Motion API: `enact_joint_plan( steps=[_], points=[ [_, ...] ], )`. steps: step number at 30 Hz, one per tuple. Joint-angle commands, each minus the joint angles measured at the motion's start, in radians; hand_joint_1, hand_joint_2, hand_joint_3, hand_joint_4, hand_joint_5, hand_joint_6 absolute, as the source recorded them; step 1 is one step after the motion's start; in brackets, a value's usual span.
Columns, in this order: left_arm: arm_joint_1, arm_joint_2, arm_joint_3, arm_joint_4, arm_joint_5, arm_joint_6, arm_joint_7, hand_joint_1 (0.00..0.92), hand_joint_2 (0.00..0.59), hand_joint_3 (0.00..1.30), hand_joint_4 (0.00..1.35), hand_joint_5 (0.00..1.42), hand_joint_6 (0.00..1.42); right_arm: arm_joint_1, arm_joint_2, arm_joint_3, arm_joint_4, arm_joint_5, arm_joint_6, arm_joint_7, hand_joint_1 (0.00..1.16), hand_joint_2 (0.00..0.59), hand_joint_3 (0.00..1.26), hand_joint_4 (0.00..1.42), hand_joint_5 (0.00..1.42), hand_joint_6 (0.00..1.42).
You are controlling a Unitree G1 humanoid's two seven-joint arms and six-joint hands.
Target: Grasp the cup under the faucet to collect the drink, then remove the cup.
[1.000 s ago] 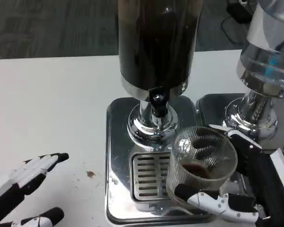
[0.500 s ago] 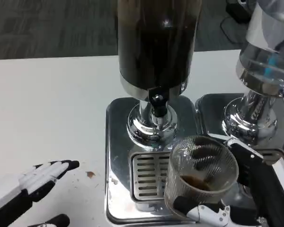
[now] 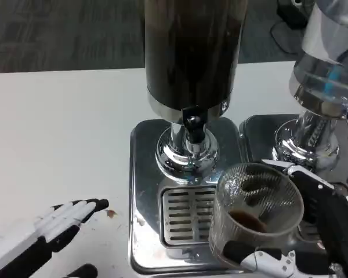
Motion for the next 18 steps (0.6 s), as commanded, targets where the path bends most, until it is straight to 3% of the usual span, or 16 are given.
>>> enact_joint_plan(
  steps=[1, 18],
  points=[
    [0.027, -0.024, 0.042, -0.051, 0.068, 0.035, 0.02, 0.0, 0.305, 0.0, 0.0, 0.0, 0.0, -0.008, -0.004, -0.01, -0.027, 0.033, 0.003, 0.012, 1.0, 0.174, 0.53, 0.57, 0.83, 1.1],
    [0.058, -0.095, 0.086, -0.112, 0.154, 0.041, 0.075, 0.0, 0.303, 0.0, 0.0, 0.0, 0.0, 0.005, -0.002, -0.02, -0.032, 0.03, 0.0, 0.018, 1.0, 0.174, 0.53, 0.57, 0.83, 1.1]
  ],
)
